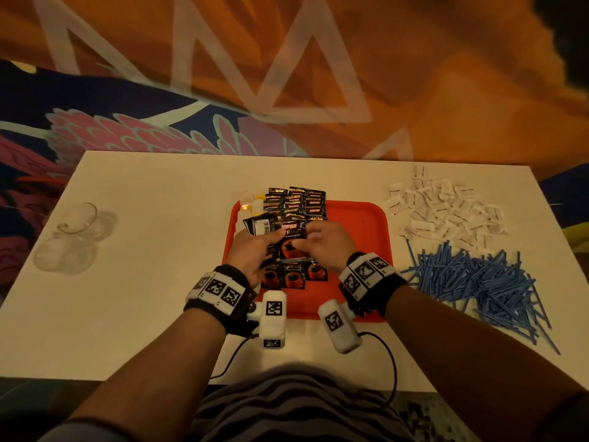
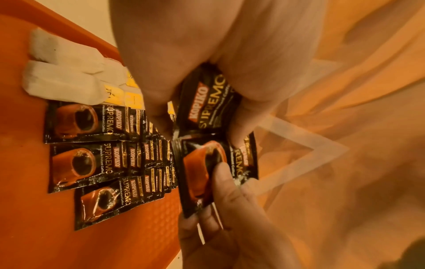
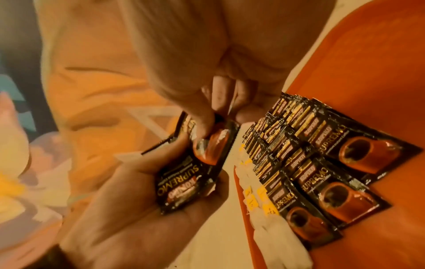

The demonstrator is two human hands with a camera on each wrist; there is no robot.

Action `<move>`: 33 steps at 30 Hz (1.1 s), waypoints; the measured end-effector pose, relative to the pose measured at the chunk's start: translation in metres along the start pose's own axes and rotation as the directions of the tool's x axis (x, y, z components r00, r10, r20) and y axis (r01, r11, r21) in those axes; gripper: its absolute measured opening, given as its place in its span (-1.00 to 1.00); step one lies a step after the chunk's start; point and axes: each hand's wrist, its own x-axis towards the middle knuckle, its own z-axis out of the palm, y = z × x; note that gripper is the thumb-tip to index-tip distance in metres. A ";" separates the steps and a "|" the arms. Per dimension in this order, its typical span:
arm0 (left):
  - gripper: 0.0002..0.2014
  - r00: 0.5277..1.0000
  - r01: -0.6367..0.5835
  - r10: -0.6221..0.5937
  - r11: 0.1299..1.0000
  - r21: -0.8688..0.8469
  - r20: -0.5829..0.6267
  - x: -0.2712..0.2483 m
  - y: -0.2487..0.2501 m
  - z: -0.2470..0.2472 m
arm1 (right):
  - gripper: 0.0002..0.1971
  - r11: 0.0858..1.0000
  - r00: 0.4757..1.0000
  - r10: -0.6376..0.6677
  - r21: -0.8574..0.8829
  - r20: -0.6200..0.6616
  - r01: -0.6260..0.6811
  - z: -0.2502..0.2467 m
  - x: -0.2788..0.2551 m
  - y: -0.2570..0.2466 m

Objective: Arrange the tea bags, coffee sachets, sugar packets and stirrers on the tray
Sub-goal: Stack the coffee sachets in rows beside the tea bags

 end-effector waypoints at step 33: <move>-0.81 0.974 0.055 -0.035 0.995 0.084 -0.222 0.020 -0.042 -0.014 | -0.78 0.961 0.979 0.180 -0.195 -0.091 -0.195 -0.006 0.006 0.091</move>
